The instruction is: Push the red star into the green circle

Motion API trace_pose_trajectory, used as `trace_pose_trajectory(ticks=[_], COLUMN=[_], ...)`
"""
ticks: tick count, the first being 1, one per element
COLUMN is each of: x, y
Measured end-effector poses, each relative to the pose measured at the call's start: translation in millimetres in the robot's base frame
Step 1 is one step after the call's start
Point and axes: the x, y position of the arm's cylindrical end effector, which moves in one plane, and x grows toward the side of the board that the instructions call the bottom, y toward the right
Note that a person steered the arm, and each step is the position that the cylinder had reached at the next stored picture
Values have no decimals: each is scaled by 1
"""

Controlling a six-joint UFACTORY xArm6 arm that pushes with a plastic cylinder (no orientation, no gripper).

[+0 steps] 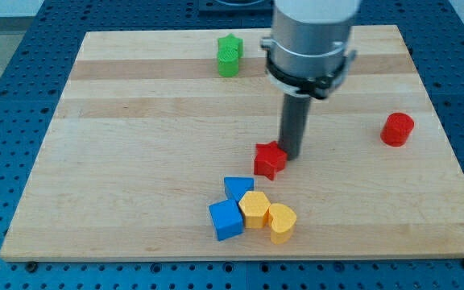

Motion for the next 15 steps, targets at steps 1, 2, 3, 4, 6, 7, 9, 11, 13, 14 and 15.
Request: trace_pose_trajectory(ticks=[1,2,3,4,6,7,9,11,13,14,15], x=[16,65,79,78,-27,-98,-95,-70,68,57,16], y=[22,28,13,-25,-54,-56,-84,19,43,30,5])
